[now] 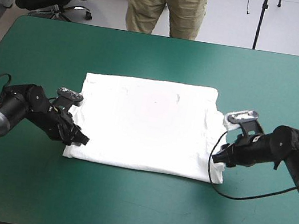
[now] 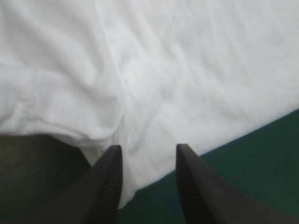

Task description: Fold the cloth

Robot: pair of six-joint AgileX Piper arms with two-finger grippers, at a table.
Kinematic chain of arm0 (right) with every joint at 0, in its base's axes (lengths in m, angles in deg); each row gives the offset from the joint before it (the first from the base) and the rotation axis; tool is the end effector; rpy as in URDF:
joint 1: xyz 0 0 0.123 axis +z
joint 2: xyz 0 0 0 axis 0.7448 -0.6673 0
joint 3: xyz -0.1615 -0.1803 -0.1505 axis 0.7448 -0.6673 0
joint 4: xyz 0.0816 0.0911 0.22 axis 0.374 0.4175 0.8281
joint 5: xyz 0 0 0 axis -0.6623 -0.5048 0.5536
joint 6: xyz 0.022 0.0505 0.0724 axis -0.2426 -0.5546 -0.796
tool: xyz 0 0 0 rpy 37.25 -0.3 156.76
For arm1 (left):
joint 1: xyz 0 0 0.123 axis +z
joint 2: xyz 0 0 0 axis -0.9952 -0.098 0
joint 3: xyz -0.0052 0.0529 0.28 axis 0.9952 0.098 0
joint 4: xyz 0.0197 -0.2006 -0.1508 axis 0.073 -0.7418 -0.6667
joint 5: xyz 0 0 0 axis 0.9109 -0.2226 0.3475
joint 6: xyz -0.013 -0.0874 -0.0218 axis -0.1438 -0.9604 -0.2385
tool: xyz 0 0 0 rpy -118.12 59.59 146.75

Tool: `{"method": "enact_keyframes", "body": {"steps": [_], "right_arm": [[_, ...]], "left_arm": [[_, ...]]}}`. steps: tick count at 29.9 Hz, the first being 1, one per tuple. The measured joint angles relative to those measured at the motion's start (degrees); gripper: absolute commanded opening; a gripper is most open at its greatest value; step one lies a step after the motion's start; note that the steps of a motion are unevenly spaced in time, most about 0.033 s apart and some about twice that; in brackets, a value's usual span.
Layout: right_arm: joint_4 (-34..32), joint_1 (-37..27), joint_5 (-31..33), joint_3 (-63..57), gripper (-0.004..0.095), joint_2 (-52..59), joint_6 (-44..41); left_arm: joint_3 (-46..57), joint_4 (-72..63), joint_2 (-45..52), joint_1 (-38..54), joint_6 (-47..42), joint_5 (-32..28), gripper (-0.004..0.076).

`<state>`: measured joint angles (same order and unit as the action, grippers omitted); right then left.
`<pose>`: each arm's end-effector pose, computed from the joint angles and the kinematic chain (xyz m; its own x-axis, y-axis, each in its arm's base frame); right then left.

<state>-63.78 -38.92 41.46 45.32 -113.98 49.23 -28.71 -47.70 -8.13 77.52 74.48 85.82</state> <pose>0.2423 0.0610 0.2920 -0.7968 -0.3709 -0.4770 -0.4673 0.8788 0.0971 0.2466 -0.0553 0.2530 -0.8808 0.3476 -0.3214 0.4210 0.8857 -0.1958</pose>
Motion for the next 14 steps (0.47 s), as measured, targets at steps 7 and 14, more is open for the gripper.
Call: {"method": "enact_keyframes", "body": {"steps": [7,14], "right_arm": [[-6.92,-0.11,-1.10,10.95,0.0511,2.95,-8.71],[-7.66,-2.31,-1.44,12.74,0.0504,-2.59,-9.03]], "left_arm": [[-8.70,-2.64,3.26,0.04,-0.28,-3.16,0.0398],[-12.09,3.31,3.23,0.04,-7.43,-6.33,0.0398]]}}
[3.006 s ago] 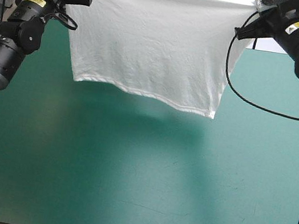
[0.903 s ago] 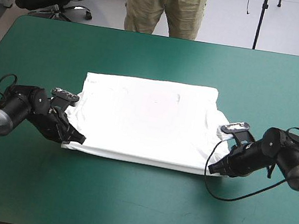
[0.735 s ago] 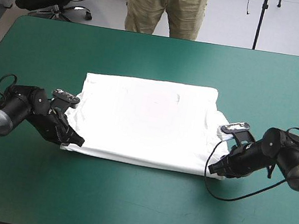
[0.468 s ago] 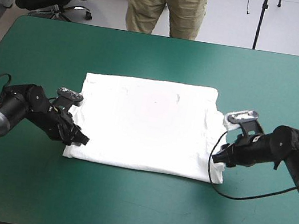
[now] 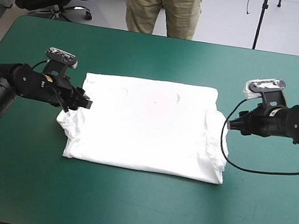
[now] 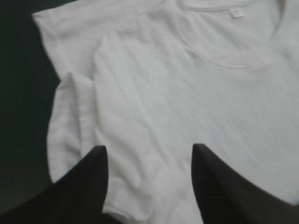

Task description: Fold the cloth

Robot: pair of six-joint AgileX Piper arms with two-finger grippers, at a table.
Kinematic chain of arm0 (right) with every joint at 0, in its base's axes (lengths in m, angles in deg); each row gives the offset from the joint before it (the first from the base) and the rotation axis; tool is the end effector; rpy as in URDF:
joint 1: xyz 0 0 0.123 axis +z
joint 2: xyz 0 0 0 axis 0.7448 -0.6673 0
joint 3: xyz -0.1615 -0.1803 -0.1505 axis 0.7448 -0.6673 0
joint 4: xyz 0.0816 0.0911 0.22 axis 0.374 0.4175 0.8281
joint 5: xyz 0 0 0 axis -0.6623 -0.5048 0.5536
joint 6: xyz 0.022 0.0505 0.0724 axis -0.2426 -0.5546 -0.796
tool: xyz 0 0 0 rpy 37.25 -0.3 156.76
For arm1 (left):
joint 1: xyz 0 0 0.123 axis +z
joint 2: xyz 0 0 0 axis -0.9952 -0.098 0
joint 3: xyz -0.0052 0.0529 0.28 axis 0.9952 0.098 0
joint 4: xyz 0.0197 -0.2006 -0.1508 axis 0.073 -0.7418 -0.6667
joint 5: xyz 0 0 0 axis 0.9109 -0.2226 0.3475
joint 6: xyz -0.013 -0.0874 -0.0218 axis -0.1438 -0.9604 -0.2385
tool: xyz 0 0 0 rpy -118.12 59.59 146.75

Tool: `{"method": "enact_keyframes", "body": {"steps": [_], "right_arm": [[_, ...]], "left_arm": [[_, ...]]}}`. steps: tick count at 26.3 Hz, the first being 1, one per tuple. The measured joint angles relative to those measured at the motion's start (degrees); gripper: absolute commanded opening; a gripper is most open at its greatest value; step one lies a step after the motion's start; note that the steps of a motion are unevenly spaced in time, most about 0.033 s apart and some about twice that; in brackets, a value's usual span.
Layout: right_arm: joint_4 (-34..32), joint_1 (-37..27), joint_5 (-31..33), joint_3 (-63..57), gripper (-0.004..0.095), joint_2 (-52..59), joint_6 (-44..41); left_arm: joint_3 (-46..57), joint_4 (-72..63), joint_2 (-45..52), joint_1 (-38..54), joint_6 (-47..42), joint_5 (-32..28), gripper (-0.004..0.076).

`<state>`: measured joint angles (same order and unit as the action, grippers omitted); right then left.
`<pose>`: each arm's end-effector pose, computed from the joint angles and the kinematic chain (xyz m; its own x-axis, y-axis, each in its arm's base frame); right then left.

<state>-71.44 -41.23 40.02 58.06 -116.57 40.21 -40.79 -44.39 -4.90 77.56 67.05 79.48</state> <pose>0.2756 0.0453 0.3451 -0.7506 -0.2614 -0.6068 -0.3290 0.9443 0.0001 0.2710 -0.0522 0.3309 -0.7600 0.2213 -0.6110 0.3466 0.9334 -0.0930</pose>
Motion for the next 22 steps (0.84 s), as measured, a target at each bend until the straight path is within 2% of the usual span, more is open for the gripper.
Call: {"method": "enact_keyframes", "body": {"steps": [3,7,12,18,20,22], "right_arm": [[2.01,0.00,0.12,0.00,0.0458,-1.59,0.54],[6.07,-0.08,0.13,0.00,0.0397,-2.13,4.06],[10.87,-0.08,0.13,0.00,0.0362,-2.13,8.00],[11.78,-0.08,0.13,0.00,0.0359,-2.13,9.02],[11.78,-0.08,0.13,0.00,0.0351,-2.13,9.04],[11.78,-0.08,0.13,0.00,0.0327,-2.13,9.04]], "left_arm": [[-0.06,7.01,-1.49,0.44,-7.34,-0.09,0.0398],[-0.06,7.64,-5.97,3.96,-11.13,-0.56,0.0398],[-0.06,2.62,-12.43,9.99,-10.94,-2.35,0.0398],[-0.13,-1.59,-20.40,11.96,-8.07,-5.40,0.0398],[-0.57,-2.16,-23.27,12.05,-7.65,-5.40,0.0380],[-1.20,-3.11,-24.19,12.10,-6.15,-5.18,0.0292]]}}
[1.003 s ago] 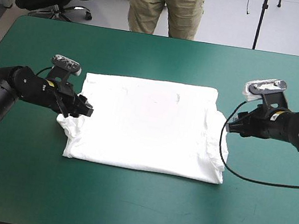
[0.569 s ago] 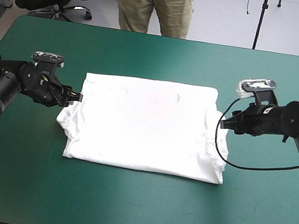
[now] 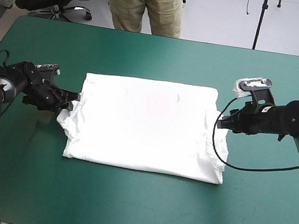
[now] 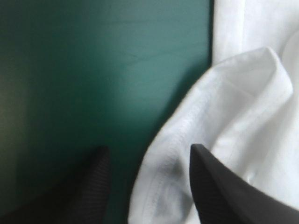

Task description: Fold the cloth

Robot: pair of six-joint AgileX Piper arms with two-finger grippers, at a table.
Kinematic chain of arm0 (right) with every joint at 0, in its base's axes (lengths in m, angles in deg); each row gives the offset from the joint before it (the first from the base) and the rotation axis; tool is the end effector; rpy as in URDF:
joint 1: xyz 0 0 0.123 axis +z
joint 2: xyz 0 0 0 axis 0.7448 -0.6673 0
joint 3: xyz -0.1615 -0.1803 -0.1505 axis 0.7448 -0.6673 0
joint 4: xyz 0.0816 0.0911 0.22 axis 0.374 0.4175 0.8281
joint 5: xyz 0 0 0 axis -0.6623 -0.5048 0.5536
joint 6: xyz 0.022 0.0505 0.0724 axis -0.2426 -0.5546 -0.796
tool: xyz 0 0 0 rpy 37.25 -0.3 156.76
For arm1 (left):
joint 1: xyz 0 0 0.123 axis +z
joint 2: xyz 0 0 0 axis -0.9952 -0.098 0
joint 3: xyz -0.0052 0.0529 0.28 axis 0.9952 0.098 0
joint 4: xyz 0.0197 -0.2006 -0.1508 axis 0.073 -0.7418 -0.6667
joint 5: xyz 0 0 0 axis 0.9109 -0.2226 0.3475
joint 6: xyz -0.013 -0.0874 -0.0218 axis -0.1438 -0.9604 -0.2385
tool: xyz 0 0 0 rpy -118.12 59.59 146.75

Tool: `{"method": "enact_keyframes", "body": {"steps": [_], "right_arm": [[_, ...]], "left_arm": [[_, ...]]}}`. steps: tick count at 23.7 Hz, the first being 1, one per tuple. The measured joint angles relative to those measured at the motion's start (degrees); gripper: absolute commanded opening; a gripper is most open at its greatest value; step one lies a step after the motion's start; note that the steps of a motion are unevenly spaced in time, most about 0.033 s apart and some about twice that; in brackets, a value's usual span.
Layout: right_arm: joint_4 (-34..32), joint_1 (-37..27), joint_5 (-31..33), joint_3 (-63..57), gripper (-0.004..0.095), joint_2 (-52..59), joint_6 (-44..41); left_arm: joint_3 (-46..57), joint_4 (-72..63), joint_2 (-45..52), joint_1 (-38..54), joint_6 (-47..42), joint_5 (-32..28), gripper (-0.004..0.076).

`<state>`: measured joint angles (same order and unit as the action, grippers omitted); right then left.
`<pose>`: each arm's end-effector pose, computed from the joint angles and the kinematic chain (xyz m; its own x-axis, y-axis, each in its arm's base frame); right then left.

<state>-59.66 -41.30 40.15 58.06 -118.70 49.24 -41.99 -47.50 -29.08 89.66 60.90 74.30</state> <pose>0.2821 0.0599 0.3383 -0.7333 -0.2745 -0.6220 -0.4298 0.8960 0.1113 0.3491 0.0109 0.2079 -0.9399 -0.1202 -0.3196 -0.0457 0.9718 -0.2312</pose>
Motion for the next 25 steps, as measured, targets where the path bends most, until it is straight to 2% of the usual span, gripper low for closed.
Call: {"method": "enact_keyframes", "body": {"steps": [1,2,3,4,10,18,25], "right_arm": [[0.00,0.00,0.00,0.00,0.0308,0.00,0.00],[0.00,0.00,0.00,0.00,0.0301,0.00,0.05],[0.02,0.00,0.00,0.00,0.0286,0.00,0.05],[0.02,0.00,0.00,0.00,0.0277,0.00,0.05],[0.02,0.00,0.05,0.00,0.0266,0.00,0.05],[0.02,0.00,0.17,0.00,0.0266,0.00,0.11],[0.02,0.00,0.47,0.00,0.0266,0.00,0.17]], "left_arm": [[-0.13,-0.29,-0.13,0.00,1.15,0.01,0.0173],[-0.17,-1.54,-0.34,-0.07,3.59,-0.15,0.0122],[-0.20,-2.06,-0.48,-0.32,4.47,-0.15,0.0012],[-0.24,-2.84,-0.73,-1.17,6.30,-0.20,-0.0015],[-1.61,-1.80,-1.03,-2.49,7.76,0.39,-0.0018],[-11.05,-0.98,2.34,-3.55,7.34,10.49,-0.0018],[-12.03,-0.68,2.69,-10.76,8.22,16.25,-0.0018]]}}
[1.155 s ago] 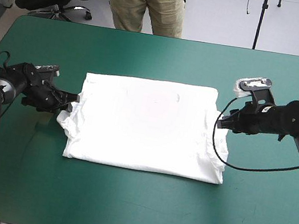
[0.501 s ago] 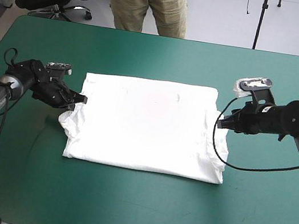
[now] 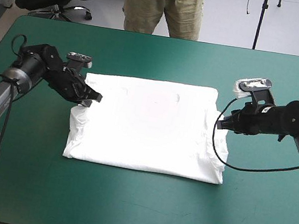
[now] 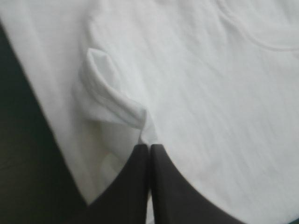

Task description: Fold the cloth

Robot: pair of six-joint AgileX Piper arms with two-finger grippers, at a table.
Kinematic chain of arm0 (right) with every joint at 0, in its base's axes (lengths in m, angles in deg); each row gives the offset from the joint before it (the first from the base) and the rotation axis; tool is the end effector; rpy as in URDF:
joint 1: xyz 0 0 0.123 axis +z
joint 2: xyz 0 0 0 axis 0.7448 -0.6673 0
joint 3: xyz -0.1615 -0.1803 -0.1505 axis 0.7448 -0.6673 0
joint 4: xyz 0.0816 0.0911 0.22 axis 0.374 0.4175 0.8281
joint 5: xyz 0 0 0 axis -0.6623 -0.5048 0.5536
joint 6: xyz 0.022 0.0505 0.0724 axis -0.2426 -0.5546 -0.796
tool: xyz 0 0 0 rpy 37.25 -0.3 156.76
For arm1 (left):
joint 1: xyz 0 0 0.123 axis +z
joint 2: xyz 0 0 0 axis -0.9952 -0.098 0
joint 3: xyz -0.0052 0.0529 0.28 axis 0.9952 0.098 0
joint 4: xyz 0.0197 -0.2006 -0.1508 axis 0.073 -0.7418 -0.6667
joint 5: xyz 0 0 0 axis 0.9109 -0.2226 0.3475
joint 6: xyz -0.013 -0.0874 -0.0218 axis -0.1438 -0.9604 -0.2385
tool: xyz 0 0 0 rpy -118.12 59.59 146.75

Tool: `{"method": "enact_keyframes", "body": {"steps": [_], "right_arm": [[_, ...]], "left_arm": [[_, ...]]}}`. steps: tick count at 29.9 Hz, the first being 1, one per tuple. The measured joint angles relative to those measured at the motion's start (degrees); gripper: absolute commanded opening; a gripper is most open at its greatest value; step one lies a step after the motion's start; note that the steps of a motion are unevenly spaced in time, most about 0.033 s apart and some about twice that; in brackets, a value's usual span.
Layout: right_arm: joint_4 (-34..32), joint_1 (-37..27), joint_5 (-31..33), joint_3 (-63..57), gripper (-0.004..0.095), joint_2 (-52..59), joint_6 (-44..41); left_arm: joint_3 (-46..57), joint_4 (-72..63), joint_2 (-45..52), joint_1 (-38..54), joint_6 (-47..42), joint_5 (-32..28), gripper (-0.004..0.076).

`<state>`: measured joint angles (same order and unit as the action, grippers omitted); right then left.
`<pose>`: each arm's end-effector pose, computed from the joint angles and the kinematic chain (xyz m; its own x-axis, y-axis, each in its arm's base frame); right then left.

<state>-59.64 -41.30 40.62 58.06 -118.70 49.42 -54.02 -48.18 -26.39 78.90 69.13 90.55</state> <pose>0.2815 0.0600 0.3379 -0.7359 -0.2797 -0.6166 -0.4339 0.8939 0.1123 0.3471 -0.0609 0.2745 -0.9020 0.2570 -0.3468 0.3473 0.9092 -0.2296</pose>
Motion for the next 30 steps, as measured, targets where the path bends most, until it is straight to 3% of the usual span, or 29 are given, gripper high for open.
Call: {"method": "enact_keyframes", "body": {"steps": [10,13,15,18,23,30], "right_arm": [[0.00,0.00,0.99,0.00,0.0269,0.00,0.00],[0.00,0.00,1.56,0.00,0.0328,0.00,0.18],[0.00,0.00,1.70,0.00,0.0412,0.00,0.31],[0.00,0.00,1.81,0.00,0.0516,0.00,0.65],[0.00,0.00,3.38,0.00,0.0532,0.63,0.70],[-1.98,0.00,10.97,-0.23,0.0506,4.19,-0.52]], "left_arm": [[0.00,0.00,-6.24,-8.13,0.40,-1.33,0.0014],[0.00,-0.38,-9.03,-8.39,1.67,-1.39,0.0139],[0.00,-1.39,-9.94,-8.46,3.29,-1.34,0.0270],[-0.33,-3.33,-10.06,-8.46,4.44,-0.61,0.0407],[-3.07,-3.52,-7.81,-8.59,4.72,1.95,0.0412],[-6.44,4.77,4.96,-8.59,-0.04,5.41,0.0412]]}}
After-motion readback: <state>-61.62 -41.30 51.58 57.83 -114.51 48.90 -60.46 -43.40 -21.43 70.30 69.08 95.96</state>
